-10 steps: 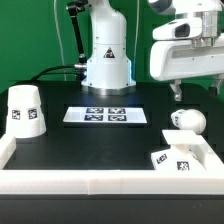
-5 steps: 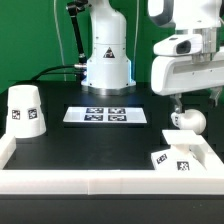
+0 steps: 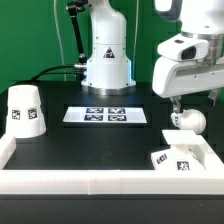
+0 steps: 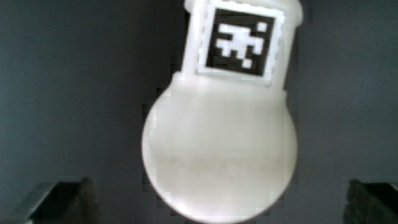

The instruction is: Assemble lamp

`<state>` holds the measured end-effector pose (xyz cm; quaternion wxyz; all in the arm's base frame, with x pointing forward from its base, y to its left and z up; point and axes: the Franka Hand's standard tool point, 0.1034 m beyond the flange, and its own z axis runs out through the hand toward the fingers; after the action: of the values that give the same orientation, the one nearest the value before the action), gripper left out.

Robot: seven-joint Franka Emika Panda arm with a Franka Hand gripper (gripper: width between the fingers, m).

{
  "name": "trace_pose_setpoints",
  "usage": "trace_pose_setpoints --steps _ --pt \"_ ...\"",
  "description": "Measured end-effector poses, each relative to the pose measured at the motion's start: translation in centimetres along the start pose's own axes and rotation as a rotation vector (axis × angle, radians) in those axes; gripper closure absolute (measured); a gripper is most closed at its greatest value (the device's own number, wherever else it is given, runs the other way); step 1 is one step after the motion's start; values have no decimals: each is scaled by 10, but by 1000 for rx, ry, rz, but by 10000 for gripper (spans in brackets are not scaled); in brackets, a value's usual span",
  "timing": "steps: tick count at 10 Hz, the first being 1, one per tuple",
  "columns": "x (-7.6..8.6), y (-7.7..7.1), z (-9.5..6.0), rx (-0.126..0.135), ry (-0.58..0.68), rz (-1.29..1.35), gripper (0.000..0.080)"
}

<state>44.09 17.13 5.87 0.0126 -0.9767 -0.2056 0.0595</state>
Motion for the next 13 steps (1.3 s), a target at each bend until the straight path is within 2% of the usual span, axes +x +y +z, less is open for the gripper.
trace_pose_setpoints --steps 1,4,5,6,7,8,9,10,13 --pt "-6 2 3 3 -84 5 101" --pt "-7 5 2 19 -277 19 101" --pt "-4 5 3 23 -302 19 101" --pt "-13 3 2 19 -406 69 101" --pt "-12 1 0 14 -496 109 101" --pt "-9 3 4 18 -523 114 101" --pt "-18 2 6 22 -619 116 101" --pt "-17 2 9 27 -685 115 101" --pt "-13 1 18 34 -710 115 101"
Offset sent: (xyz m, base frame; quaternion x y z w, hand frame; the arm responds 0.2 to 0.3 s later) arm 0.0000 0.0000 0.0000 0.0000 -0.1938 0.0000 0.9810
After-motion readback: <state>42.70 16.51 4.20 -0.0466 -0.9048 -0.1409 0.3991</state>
